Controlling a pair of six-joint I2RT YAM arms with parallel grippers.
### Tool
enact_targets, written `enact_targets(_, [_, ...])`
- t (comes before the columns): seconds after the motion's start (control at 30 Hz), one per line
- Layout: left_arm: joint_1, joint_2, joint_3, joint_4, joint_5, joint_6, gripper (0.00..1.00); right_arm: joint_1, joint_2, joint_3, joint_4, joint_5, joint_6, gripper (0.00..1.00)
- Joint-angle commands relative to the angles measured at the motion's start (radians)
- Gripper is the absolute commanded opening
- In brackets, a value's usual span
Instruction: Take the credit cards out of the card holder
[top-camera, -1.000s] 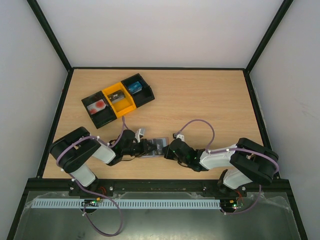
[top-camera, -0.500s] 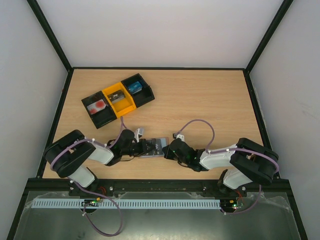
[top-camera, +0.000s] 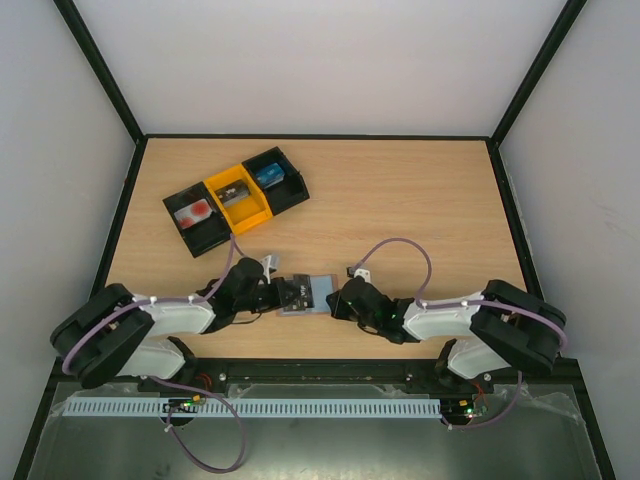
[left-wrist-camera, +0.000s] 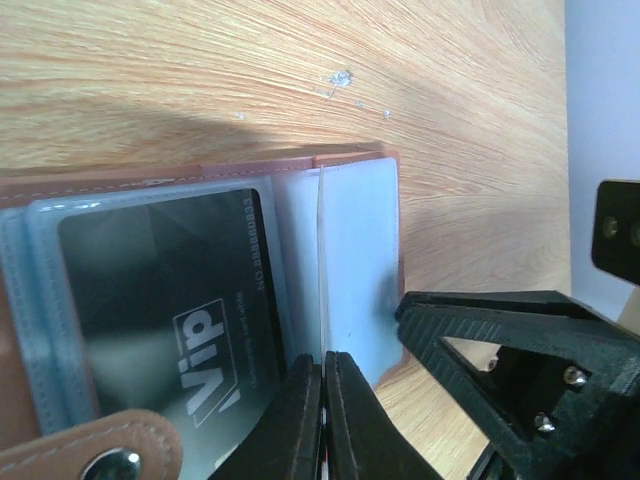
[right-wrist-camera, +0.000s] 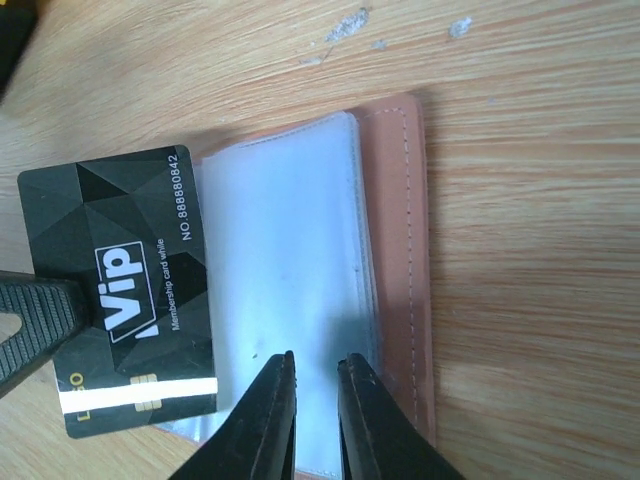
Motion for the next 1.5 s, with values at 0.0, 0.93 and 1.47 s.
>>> enact_targets(0.0, [0.014,-0.065,0.02,-0.151,-0.037,0.068,0.03,-0.003,-0.061,0.025,-0.083,0.021,-0.061,0.15])
enact_targets(0.93, [0.042,-0.497,0.179,-0.552,0.478,0.368,0.03,-0.006,-0.559,0.203,-0.507,-0.267,-0.502,0.4])
enact_targets(1.47, [0.04,-0.561,0.147,-0.464,0.581,0.329,0.03,-0.023,-0.537,0.248,-0.473,-0.456,-0.529,0.43])
